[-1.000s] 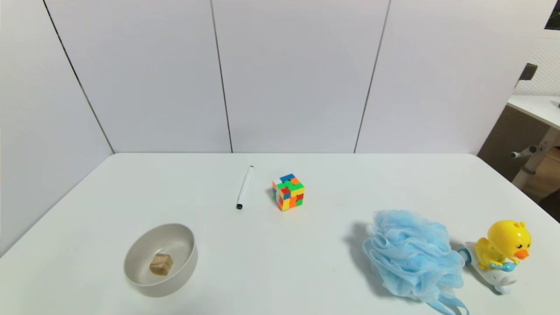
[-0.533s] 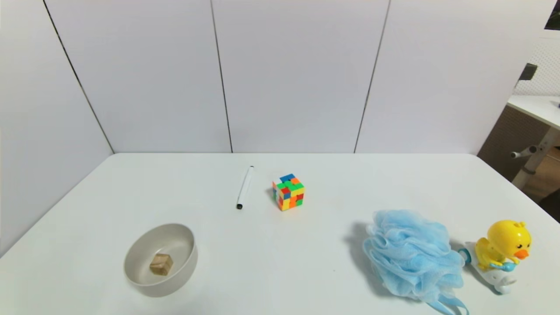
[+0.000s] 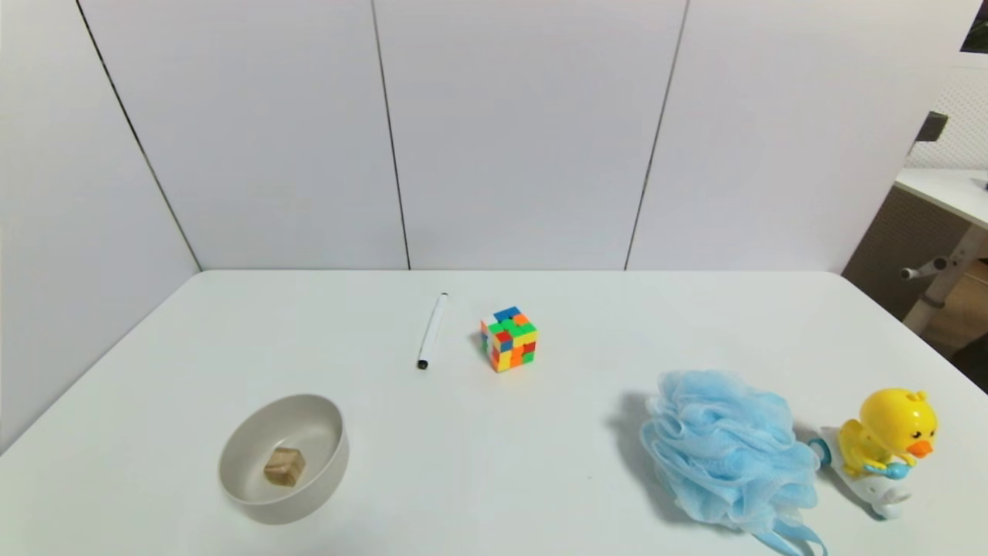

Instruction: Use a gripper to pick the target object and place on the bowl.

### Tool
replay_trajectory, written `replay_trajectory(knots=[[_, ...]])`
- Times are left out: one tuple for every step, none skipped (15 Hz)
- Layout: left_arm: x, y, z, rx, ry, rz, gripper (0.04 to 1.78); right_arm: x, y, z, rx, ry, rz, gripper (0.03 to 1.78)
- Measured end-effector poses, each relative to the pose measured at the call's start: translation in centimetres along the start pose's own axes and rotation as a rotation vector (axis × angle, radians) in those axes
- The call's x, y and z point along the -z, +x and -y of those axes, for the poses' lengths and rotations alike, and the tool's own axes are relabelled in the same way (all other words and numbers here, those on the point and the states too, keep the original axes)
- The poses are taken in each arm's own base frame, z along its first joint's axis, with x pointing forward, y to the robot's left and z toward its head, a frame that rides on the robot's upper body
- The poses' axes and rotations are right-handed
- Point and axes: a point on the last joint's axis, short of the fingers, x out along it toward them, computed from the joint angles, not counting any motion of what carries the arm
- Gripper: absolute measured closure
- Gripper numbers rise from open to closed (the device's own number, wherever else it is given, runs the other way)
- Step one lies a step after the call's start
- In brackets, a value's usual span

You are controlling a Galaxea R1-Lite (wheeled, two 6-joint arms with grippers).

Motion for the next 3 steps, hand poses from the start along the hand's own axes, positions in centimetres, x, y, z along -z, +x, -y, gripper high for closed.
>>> replay_trajectory(knots=[[0.0, 0.0, 0.0, 0.0, 0.0, 0.0, 0.13, 0.0, 0.0, 0.0, 0.0, 0.001, 0.0, 0.1], [0.0, 0.0, 0.0, 0.0, 0.0, 0.0, 0.13, 0.0, 0.0, 0.0, 0.0, 0.001, 0.0, 0.1], [0.0, 0.0, 0.0, 0.0, 0.0, 0.0, 0.13, 0.0, 0.0, 0.0, 0.0, 0.002, 0.0, 0.1]])
